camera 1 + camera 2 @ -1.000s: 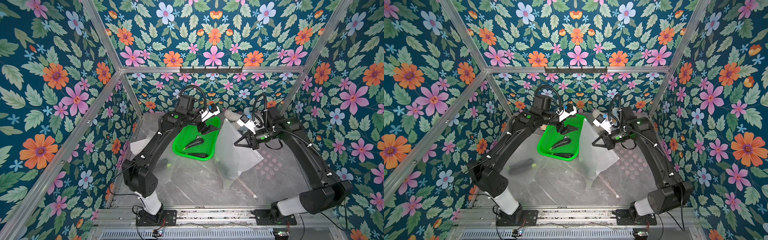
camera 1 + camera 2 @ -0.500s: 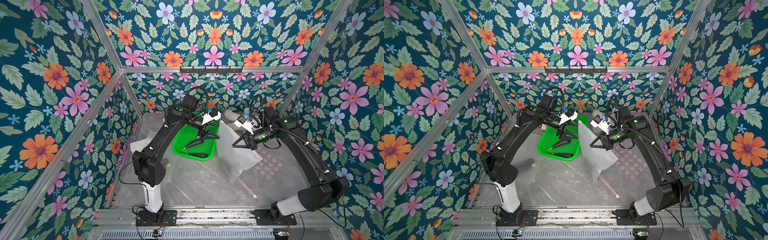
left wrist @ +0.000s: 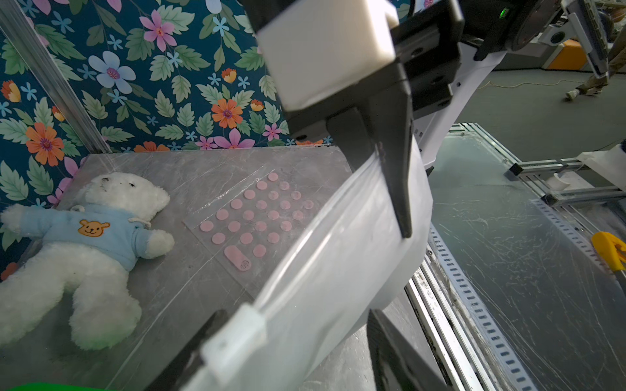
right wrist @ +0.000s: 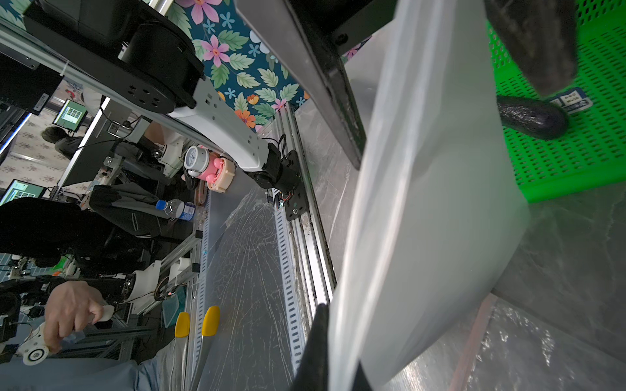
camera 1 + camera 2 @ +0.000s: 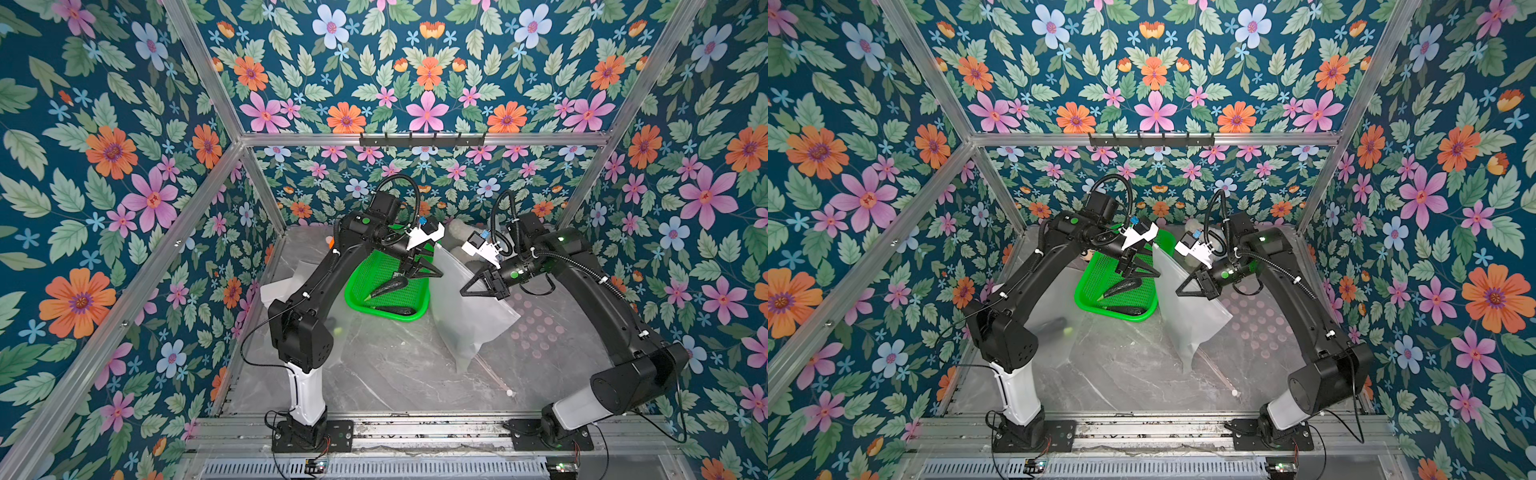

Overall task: Place the eggplant in a zip-top bag and seal the zipper
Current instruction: Adjust the zipper food storage bag at the center of the board.

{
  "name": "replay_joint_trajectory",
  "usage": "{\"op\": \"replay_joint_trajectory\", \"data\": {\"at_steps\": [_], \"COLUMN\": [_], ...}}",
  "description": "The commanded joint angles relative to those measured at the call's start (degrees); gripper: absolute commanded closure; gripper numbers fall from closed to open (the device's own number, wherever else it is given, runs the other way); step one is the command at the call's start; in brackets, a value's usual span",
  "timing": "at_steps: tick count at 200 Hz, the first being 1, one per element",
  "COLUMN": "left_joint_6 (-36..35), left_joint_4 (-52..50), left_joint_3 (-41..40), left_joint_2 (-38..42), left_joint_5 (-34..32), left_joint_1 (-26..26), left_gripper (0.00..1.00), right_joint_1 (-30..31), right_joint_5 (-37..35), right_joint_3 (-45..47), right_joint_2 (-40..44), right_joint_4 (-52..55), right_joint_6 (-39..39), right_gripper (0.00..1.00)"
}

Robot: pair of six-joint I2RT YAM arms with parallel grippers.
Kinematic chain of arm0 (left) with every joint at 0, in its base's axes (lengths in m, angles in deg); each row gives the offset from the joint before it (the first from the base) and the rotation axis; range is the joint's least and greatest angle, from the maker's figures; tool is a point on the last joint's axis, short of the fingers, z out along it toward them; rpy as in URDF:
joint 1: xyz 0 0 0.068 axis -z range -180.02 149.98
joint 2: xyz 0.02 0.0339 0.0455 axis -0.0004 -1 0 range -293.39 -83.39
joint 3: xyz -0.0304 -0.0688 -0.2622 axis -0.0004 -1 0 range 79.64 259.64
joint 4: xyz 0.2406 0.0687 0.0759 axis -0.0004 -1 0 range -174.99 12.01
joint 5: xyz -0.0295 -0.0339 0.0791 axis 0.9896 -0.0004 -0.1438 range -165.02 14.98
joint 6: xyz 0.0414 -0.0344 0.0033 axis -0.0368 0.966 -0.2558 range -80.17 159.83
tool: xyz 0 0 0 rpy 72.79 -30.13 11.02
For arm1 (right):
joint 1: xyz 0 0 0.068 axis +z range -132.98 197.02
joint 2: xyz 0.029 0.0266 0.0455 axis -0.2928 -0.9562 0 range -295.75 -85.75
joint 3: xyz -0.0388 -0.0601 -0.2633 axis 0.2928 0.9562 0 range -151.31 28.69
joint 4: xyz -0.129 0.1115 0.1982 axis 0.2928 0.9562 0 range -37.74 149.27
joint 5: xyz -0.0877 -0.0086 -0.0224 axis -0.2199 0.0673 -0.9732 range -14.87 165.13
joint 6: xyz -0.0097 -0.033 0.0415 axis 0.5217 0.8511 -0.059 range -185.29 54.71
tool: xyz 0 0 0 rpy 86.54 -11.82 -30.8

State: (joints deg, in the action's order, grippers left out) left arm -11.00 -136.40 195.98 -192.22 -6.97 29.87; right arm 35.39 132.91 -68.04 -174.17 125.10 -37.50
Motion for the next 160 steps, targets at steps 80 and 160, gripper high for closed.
{"op": "replay_joint_trajectory", "data": {"at_steps": [80,160], "left_joint_6": [3.4,6.2], "left_joint_4": [3.1,7.0], "left_joint_3": [-5.0,-6.5], "left_joint_2": [4.4,5.2], "left_joint_5": [-0.3,-1.0], "left_joint_1": [0.1,0.1], "left_gripper": [0.67,1.00], "right_joint_1": [-1.1,-1.8], "right_joint_5": [-6.1,-6.6], "right_joint_3": [1.4,2.4], "right_joint_2": [0.3,0.9], "right_joint_4": [-1.0,-2.8], "right_joint_6": [0.6,-0.7], "right_gripper": [1.00,0.96]}}
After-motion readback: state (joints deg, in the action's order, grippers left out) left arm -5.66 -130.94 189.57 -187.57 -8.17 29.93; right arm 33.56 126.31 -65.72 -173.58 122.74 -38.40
